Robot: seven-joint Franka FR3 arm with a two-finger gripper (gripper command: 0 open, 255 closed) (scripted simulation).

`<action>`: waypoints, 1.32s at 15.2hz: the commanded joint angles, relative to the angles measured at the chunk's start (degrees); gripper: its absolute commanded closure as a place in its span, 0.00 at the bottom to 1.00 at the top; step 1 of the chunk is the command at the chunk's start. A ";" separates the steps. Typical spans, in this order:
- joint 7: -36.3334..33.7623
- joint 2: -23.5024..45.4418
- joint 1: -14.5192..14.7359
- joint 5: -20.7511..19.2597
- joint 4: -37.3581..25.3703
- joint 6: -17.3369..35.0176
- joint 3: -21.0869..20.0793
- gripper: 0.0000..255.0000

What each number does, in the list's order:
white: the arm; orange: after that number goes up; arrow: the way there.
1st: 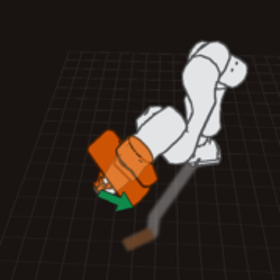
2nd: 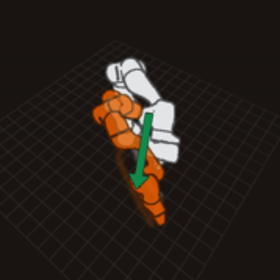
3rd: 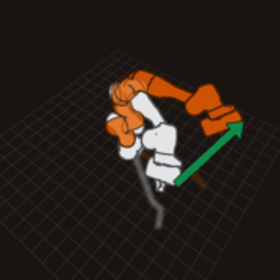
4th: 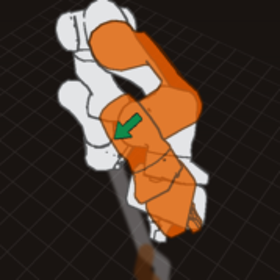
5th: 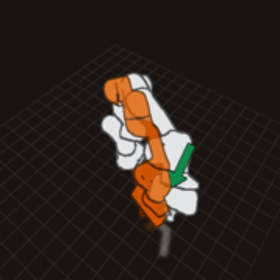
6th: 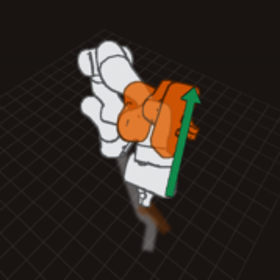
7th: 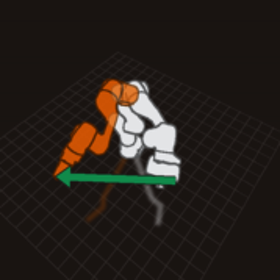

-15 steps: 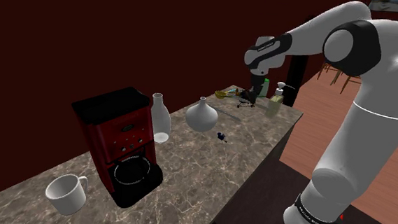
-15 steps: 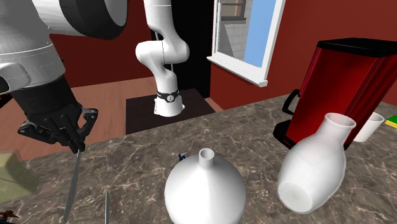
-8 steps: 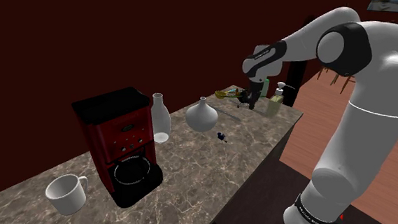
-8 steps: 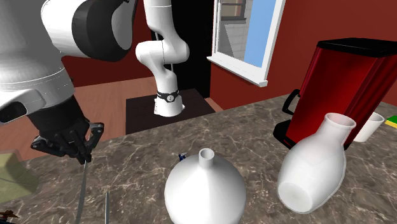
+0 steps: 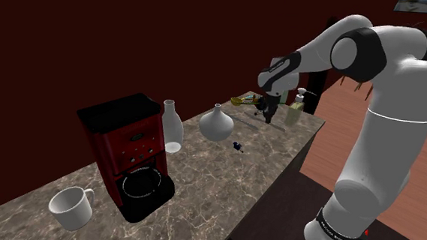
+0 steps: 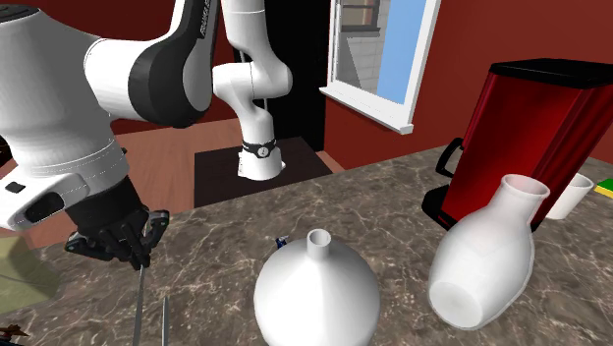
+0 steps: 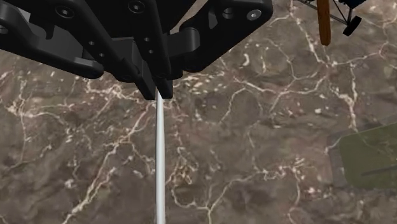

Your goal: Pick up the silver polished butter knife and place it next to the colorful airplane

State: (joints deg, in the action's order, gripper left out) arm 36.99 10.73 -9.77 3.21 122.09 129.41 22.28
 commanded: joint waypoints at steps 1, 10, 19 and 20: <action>0.51 1.26 -0.22 0.66 0.30 1.48 -0.13 1.00; 1.29 3.52 -0.55 1.88 1.06 4.34 -0.54 1.00; 1.29 3.52 -0.55 1.88 1.06 4.33 -0.54 0.00; 0.81 2.26 -0.33 1.19 0.51 2.61 -0.30 0.00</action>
State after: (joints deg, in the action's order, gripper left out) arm 37.99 13.48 -10.16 4.69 123.15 133.03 21.87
